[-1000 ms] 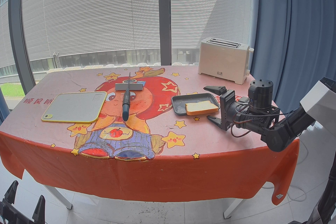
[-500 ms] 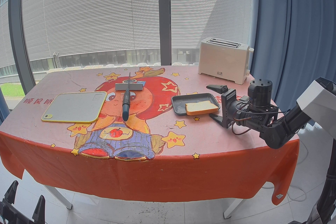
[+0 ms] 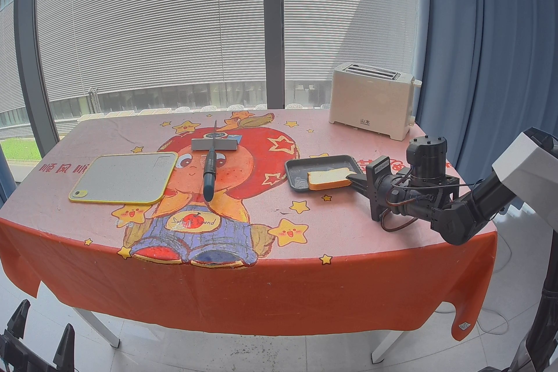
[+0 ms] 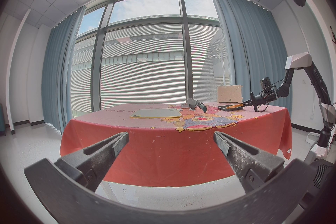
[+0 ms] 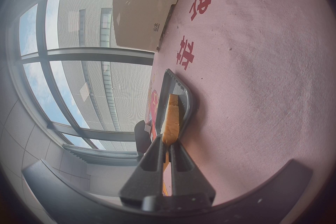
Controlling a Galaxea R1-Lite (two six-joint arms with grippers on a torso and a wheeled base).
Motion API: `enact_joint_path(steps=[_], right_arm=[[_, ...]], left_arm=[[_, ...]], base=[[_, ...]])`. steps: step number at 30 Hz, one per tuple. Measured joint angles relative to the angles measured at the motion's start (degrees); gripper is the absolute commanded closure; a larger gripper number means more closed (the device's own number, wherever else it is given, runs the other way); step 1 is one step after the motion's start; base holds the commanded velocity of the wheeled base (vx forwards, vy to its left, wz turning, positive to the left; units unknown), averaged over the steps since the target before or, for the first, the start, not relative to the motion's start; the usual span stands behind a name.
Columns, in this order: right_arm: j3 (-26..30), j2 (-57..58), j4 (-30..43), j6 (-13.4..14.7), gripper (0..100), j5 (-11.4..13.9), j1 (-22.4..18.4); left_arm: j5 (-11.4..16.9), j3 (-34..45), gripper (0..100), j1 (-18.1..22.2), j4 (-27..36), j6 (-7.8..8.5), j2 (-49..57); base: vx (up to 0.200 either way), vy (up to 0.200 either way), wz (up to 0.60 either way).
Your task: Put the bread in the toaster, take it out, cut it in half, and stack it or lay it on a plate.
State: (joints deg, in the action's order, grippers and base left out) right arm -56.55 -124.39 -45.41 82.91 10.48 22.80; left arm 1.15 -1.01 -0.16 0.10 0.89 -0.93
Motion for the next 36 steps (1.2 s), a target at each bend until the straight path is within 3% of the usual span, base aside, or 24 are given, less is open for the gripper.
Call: enact_joint_path(steps=[21,30,32,36], right_arm=[[-0.33,7.75,0.61,-0.85,100,0.07,0.63],[4.96,14.31,-6.79,-1.82,100,0.27,1.1],[6.75,15.74,-7.88,-3.05,100,0.35,1.32],[9.84,17.44,-8.89,-9.12,100,0.22,1.93]], left_arm=[[0.05,0.0,0,-0.02,0.0,-0.4,0.0],[0.07,0.0,0,-0.02,0.0,-0.4,0.0],[0.07,0.0,0,-0.02,0.0,-0.35,0.0],[0.07,0.0,0,-0.02,0.0,-0.27,0.0]], base=[[0.0,0.0,0.0],[0.0,0.0,0.0],[0.0,0.0,0.0],[0.0,0.0,0.0]])
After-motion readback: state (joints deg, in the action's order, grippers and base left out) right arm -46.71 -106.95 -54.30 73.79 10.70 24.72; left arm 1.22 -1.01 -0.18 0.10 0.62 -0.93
